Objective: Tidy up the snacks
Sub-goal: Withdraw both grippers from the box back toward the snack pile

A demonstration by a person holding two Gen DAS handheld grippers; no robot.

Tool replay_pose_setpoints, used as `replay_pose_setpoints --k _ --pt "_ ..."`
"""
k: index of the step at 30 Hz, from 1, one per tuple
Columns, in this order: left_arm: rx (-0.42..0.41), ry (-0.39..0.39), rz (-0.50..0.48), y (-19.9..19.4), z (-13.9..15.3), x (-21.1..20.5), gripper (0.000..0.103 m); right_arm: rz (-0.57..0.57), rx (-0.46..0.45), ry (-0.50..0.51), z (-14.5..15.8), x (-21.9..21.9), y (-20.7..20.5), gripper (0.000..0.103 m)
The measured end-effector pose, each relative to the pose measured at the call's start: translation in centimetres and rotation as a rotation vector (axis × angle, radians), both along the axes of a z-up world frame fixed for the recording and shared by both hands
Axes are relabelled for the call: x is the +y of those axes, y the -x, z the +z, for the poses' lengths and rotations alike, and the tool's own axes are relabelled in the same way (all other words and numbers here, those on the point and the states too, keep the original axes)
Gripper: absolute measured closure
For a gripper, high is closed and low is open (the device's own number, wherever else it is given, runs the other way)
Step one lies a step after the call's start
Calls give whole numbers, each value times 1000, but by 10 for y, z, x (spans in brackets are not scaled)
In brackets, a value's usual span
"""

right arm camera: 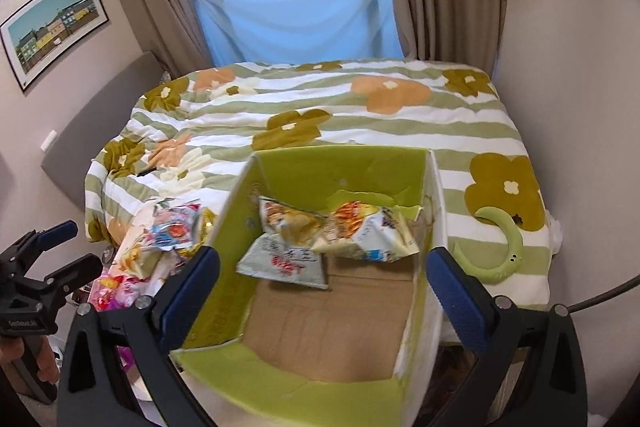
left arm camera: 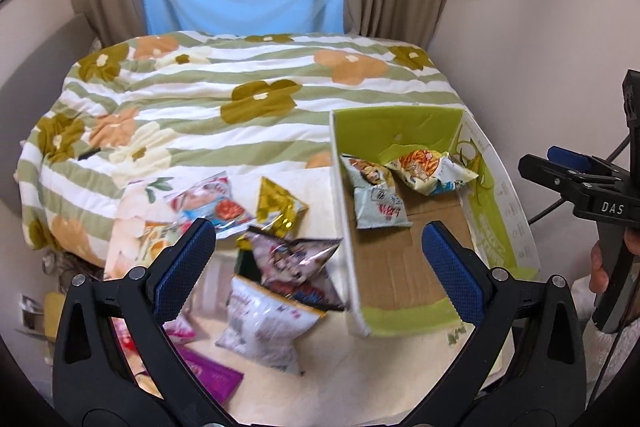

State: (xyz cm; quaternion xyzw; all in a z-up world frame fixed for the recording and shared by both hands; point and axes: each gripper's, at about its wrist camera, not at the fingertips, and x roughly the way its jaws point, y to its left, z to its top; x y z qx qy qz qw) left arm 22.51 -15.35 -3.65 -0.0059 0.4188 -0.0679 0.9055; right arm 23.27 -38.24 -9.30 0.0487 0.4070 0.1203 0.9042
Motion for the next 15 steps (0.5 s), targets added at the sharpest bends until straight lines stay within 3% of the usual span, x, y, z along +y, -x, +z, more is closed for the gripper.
replay_pose_setpoints --k 9,15 --pt "-35 -7 -2 58 6 92 1 -23 -69 3 18 74 67 0" --pt "-6 10 24 90 -8 173 1 -26 -50 -51 7 136 102 0"
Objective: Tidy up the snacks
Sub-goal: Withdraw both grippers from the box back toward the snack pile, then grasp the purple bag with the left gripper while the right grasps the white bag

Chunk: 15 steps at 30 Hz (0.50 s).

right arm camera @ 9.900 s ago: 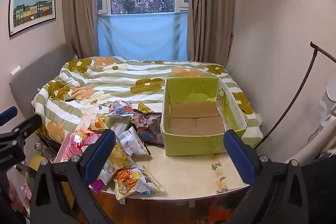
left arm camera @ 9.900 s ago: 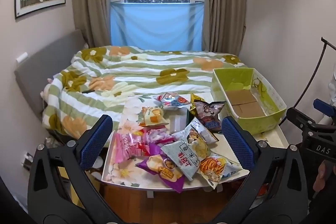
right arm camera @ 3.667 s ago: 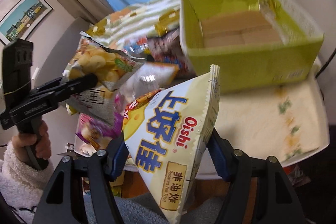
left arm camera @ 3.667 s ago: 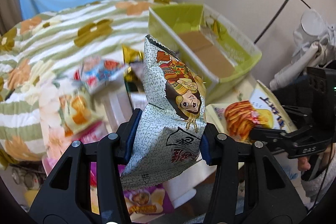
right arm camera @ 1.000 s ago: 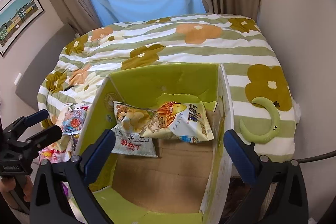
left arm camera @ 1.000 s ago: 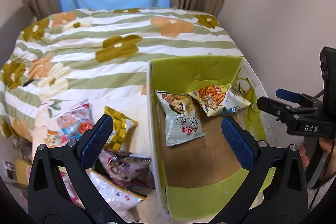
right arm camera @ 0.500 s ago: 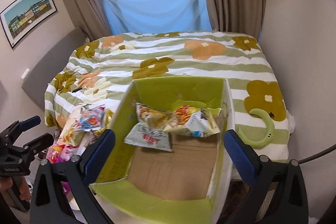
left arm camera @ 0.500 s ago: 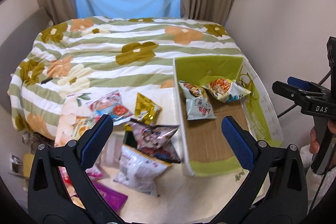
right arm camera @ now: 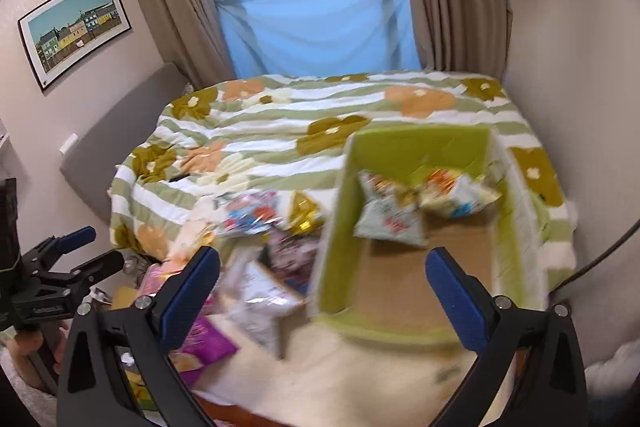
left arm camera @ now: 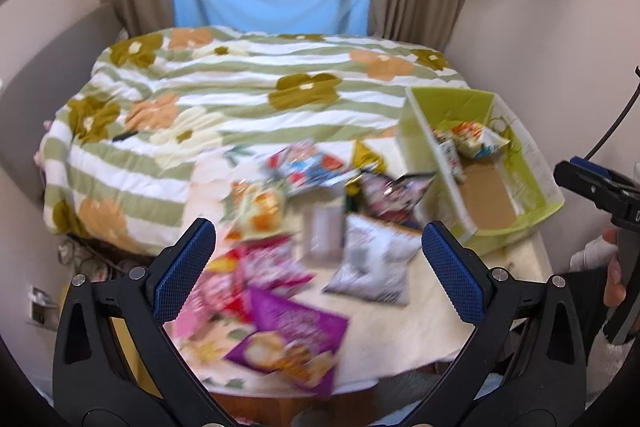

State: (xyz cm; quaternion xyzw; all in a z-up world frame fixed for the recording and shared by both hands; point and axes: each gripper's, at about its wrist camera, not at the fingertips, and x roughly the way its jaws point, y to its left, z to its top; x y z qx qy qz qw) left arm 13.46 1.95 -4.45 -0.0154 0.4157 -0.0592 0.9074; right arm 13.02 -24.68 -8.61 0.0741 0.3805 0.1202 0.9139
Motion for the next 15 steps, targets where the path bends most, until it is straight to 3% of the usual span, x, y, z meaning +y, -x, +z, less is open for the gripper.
replay_pose_setpoints --k 7,15 --pt "60 27 -4 27 -31 73 1 -3 69 -45 -32 74 36 0" --pt "171 92 -55 37 -85 92 1 -47 149 -55 -73 116 48 0"
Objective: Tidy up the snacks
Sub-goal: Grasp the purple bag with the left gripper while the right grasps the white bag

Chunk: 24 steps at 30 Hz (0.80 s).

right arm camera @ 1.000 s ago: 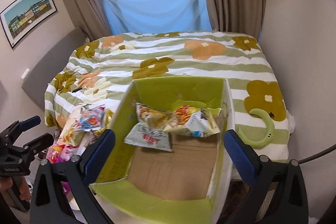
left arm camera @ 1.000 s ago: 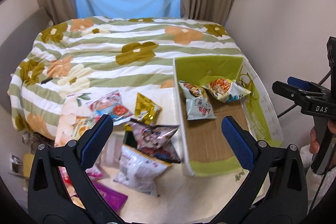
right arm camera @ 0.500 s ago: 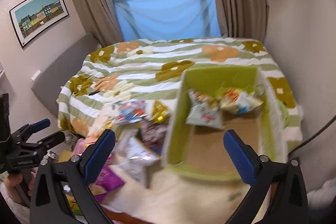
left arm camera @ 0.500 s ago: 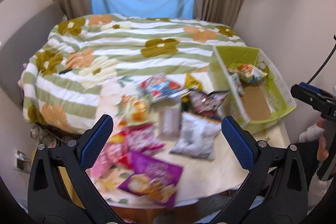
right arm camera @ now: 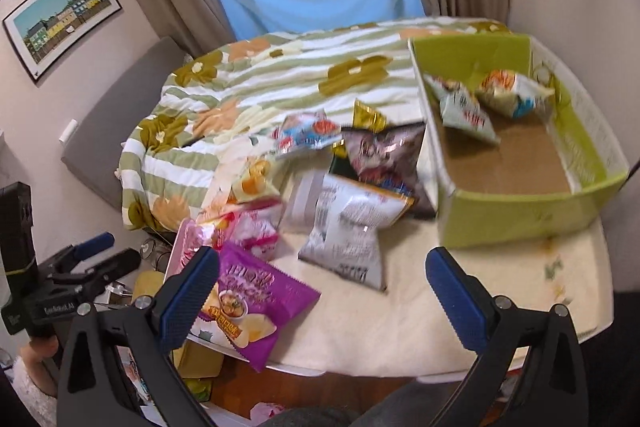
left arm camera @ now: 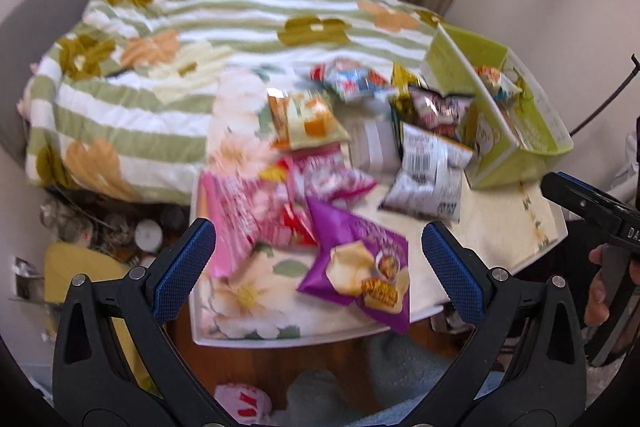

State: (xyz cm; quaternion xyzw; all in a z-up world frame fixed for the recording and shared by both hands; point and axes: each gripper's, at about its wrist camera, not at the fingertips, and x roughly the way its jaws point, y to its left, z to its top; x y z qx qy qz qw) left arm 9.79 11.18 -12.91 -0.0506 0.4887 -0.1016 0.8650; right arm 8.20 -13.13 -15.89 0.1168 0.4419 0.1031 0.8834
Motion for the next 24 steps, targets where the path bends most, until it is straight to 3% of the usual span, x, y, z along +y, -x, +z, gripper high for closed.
replay_pose_setpoints --k 7,14,20,24 --pt "108 52 -19 0 -53 -22 1 -23 49 12 -36 9 -8 0" --pt "195 113 22 -10 -100 -36 1 -16 92 24 -75 8 -30 0" --pt "247 154 72 -18 -122 -41 2 0 124 2 -99 8 -54 0" --pt "270 183 97 -20 -130 -44 10 7 130 -19 -110 7 -68 0"
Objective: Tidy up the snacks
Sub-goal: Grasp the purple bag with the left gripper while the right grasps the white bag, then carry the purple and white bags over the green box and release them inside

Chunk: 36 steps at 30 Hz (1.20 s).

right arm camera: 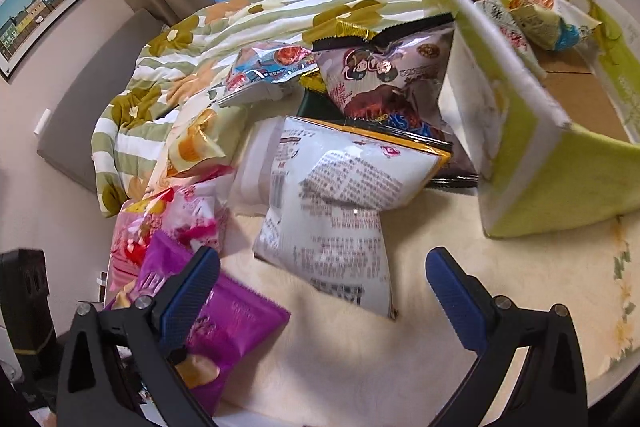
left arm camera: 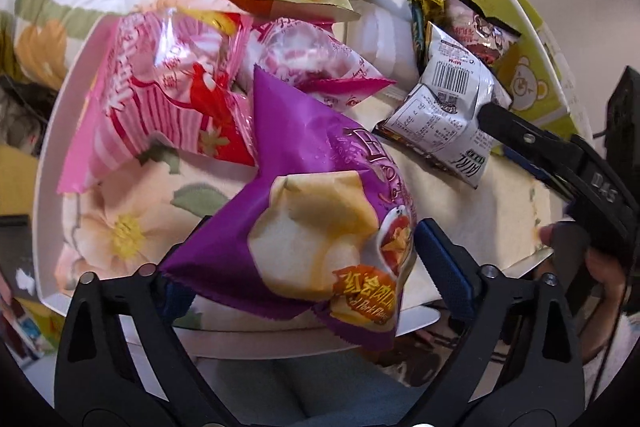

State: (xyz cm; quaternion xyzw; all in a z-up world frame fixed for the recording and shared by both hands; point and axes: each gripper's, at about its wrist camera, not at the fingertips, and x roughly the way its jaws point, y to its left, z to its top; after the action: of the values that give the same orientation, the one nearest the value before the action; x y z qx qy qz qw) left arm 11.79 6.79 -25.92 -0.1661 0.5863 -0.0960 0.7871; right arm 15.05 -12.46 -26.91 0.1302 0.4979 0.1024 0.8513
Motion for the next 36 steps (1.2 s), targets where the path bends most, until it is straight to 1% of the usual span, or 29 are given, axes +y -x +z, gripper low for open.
replay_pose_setpoints --k 2,4,7,8,9,11,17,19,20,21,24,29,33,36 --pt "0 14 10 -1 -2 -3 13 -1 4 -9 -4 0 -6 0" --pt "7 26 11 -4 -4 -5 21 1 8 -12 -7 1 -11 0" --pt "16 38 15 -7 -6 -7 28 -3 2 -4 -9 1 -17 0" --pt "20 38 15 -8 -7 -8 37 -4 1 -1 -10 1 -19 0" --pt "26 51 15 -10 -9 -8 38 -6 7 2 -13 1 -22 0" --pt "36 74 21 -12 -10 -5 40 -7 16 2 -16 0 -28 0" --pt "38 77 17 -15 -7 -6 43 0 33 -6 -25 2 -41 2" --pt "39 79 17 -17 -7 -6 44 7 36 -1 -27 3 -44 7" --pt "40 79 15 -18 -6 -7 45 10 40 0 -29 3 -44 15" --pt "40 81 13 -22 -5 -6 45 14 46 -5 -30 2 -45 24" --pt "36 89 5 -25 0 -7 46 13 59 -31 -31 0 -47 32" --pt "25 90 -17 -22 10 -8 46 9 61 -28 -26 -2 -38 40" --pt "12 94 -32 -19 18 -8 46 -1 55 -36 -18 -4 -27 42" --pt "-7 94 -44 -7 24 -5 46 -6 43 -40 -7 -4 -16 42"
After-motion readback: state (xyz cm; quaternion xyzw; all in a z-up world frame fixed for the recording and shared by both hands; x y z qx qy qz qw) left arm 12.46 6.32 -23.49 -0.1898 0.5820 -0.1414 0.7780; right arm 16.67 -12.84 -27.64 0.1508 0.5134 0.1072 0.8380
